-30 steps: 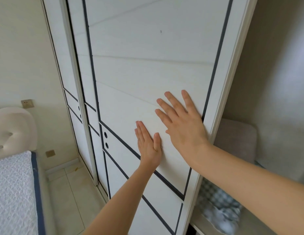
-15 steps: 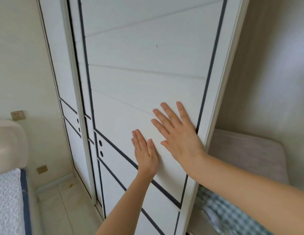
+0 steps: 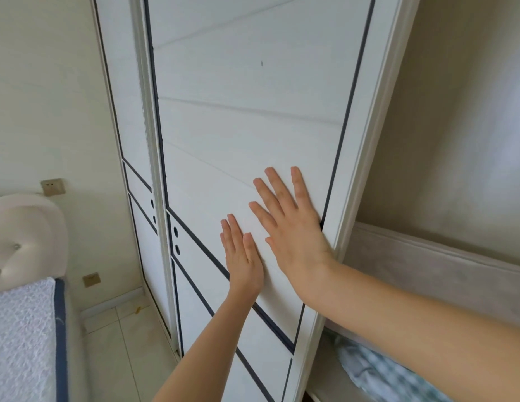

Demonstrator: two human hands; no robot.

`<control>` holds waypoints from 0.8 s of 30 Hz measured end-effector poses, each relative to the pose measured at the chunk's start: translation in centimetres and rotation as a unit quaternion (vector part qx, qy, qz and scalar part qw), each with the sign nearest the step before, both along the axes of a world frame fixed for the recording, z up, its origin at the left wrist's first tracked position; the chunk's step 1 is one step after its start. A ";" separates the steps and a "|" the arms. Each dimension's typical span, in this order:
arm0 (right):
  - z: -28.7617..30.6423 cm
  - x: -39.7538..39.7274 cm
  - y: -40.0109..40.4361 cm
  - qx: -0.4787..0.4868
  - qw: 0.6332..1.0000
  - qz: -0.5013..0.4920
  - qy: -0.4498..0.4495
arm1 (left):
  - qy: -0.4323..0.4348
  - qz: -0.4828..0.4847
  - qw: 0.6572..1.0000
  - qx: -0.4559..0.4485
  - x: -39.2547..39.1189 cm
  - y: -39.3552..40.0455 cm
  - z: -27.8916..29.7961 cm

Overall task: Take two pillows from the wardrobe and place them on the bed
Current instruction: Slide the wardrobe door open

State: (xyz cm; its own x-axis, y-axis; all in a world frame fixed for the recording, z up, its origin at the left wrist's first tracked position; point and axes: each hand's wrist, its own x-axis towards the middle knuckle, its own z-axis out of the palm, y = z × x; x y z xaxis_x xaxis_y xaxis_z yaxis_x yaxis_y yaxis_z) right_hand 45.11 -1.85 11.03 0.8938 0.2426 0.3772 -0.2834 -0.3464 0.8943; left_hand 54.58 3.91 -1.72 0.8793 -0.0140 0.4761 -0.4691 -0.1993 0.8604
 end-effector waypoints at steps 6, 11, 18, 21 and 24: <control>-0.2 3.7 1.1 -0.012 1.000 0.002 -0.010 | -0.025 0.001 1.000 -0.001 3.5 1.6 -1.1; -0.4 6.2 2.1 -0.006 1.000 0.003 -0.010 | -0.016 -0.010 1.000 0.004 6.0 2.8 -1.2; -0.5 8.7 3.1 -0.001 1.000 0.018 -0.012 | -0.001 -0.021 1.000 0.001 8.7 4.1 -1.5; -0.4 9.5 3.4 0.001 1.000 0.018 -0.008 | 0.015 -0.024 1.000 -0.008 9.9 4.6 -1.6; -0.5 10.0 3.4 0.004 1.000 0.019 -0.010 | 0.014 -0.028 0.999 -0.010 10.4 4.8 -2.0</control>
